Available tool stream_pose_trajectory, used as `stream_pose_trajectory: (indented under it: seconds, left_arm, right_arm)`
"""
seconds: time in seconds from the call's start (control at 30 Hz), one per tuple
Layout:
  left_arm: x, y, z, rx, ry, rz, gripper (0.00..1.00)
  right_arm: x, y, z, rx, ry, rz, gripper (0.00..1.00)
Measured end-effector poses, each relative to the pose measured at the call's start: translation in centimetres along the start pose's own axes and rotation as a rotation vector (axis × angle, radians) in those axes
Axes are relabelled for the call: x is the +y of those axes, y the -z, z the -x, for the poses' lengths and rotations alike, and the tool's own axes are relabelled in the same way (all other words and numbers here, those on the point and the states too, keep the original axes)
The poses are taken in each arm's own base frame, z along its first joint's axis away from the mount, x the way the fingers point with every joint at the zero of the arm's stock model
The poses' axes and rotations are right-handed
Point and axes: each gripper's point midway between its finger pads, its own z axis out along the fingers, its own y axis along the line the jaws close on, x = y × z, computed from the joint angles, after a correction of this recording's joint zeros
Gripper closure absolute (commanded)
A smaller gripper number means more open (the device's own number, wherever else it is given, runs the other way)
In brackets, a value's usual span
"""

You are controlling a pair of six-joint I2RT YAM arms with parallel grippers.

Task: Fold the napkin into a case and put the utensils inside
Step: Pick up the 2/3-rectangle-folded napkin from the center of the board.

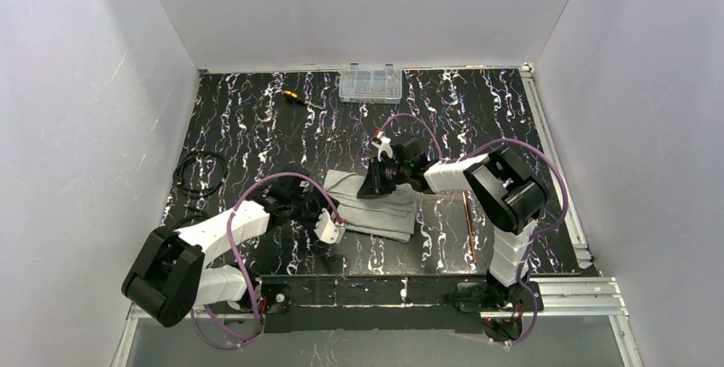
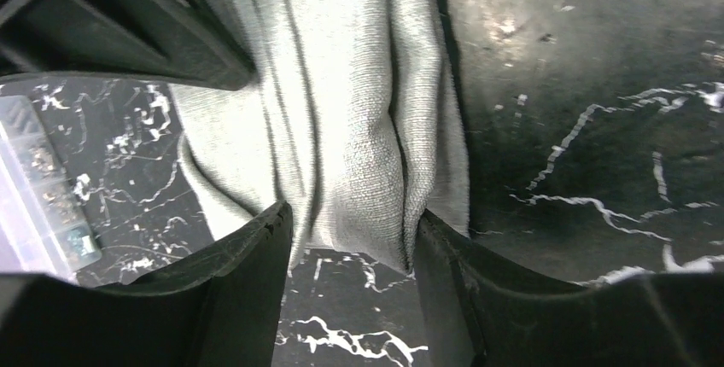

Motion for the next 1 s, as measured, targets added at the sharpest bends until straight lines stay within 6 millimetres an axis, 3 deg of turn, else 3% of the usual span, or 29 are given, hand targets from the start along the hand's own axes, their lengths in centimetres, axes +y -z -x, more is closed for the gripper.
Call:
stream_pose_trajectory:
  seconds: [0.2, 0.4, 0.8, 1.0]
  left_arm:
    - [-2.6, 0.5, -0.6, 0.029, -0.030, -0.115, 0.34]
    - [-3.3, 1.3, -1.4, 0.045, -0.086, -0.189, 0.28]
    - [-0.3, -0.2, -1.6, 0.021, -0.374, -0.025, 0.30]
    - [0.2, -0.6, -1.3, 0.008, -0.443, 0.025, 0.30]
  right_arm:
    - [0.0, 0.0, 0.0, 0.000, -0.002, 0.000, 0.82]
    - [0.0, 0.0, -0.1, 0.000, -0.009, 0.000, 0.82]
    - [0.0, 0.0, -0.1, -0.008, -0.016, 0.005, 0.82]
    - [0.1, -0.1, -0.1, -0.012, -0.026, 0.008, 0.82]
